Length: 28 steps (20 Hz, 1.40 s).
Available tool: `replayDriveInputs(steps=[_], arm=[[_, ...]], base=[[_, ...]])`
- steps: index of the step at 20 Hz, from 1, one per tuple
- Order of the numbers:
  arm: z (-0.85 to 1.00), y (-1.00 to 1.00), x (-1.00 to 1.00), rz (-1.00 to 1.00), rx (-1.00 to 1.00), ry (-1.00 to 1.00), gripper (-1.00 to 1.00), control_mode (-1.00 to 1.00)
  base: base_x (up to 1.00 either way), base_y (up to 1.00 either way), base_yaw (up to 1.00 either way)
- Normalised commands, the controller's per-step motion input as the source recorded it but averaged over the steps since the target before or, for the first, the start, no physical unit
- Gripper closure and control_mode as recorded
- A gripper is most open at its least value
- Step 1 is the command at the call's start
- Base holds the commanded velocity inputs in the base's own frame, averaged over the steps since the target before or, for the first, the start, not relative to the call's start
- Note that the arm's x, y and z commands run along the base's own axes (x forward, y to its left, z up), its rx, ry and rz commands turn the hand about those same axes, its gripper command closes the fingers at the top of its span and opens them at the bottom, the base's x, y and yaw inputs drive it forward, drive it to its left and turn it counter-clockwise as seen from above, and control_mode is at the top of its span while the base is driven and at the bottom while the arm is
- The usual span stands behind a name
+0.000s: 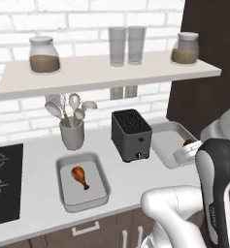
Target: Place one garlic and one chicken drumstick in each tupperware on the nearby counter, to pack two identical lunches.
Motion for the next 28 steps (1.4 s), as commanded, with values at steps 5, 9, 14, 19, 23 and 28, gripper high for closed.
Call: replayDriveInputs(steps=[5,9,14,19,23,28], arm=[[-0.42,-0.83,0.72,-0.3,0.0,0.04,1.0,-1.0],[-0.44,-0.59,0.96,-0.05,0.0,0.01,1.0,-1.0],[-0.46,-0.26,1.0,0.0,0.0,0.02,1.0,-1.0],[-0.44,-0.35,0.95,0.0,0.0,0.06,1.0,-1.0],[-0.48,-0.31,0.88,0.02,0.0,0.04,1.0,-1.0],[-0.5,-0.27,0.85,0.05,0.0,0.04,1.0,-1.0]], base=[[0.0,0.0,0.0],[0.0,0.0,0.0],[0.0,0.0,0.0],[0.0,0.0,0.0],[0.0,0.0,0.0],[0.0,0.0,0.0]])
